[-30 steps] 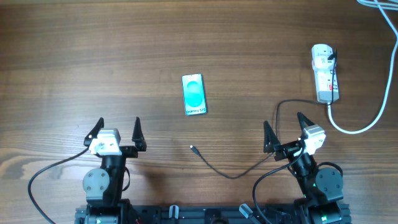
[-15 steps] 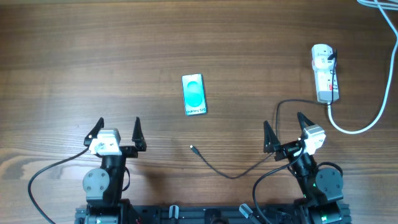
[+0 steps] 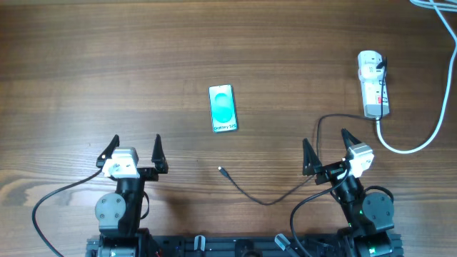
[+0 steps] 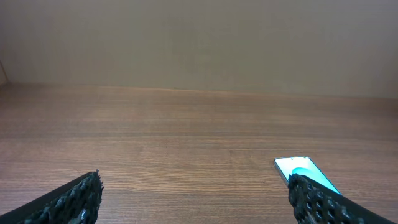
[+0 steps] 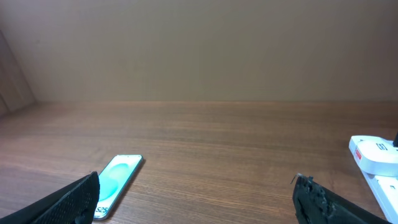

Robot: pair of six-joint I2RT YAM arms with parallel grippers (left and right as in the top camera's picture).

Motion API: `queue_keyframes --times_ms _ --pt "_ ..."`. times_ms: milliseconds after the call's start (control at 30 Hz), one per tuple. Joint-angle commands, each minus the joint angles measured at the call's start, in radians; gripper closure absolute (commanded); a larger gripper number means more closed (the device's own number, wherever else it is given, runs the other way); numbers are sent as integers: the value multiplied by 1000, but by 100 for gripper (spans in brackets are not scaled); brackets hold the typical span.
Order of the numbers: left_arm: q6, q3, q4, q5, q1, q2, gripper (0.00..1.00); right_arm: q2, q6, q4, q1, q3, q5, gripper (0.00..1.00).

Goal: Plug charger to phone and switch on socket

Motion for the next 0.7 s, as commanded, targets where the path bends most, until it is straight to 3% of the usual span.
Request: queue_keyframes --times_ms 0,433,667 --pt "-14 0 -11 2 4 2 0 4 -20 4 4 -1 18 0" --pt "-14 0 -11 2 4 2 0 4 -20 4 4 -1 18 0" --pt "-15 0 74 88 4 2 0 4 -20 4 4 -1 18 0"
